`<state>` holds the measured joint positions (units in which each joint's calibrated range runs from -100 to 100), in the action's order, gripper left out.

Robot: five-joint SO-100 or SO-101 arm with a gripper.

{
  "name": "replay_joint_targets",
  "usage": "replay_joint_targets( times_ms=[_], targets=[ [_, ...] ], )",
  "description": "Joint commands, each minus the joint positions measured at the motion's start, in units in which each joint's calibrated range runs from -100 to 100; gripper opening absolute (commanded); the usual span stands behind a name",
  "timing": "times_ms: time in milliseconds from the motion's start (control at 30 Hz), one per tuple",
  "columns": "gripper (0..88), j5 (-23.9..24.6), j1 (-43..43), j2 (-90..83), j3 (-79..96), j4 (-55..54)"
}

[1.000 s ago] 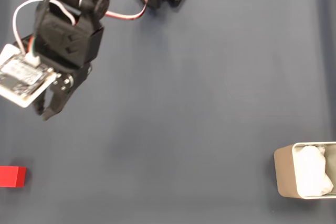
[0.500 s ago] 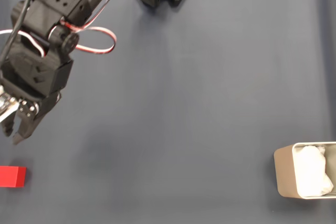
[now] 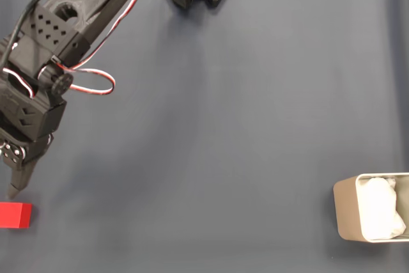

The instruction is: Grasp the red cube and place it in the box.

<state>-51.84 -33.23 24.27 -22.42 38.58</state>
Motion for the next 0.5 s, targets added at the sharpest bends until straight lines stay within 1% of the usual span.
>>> replay_joint_targets(
  times_ms=[0, 167, 467],
  targets=[
    [16.1, -0.78, -0.79, 1.03, -3.12, -3.09],
    [20.3, -1.32, -1.14, 4.32, -3.49, -7.35],
    [25.1, -1.86, -1.14, 8.83, -5.86, -9.65]
  ],
)
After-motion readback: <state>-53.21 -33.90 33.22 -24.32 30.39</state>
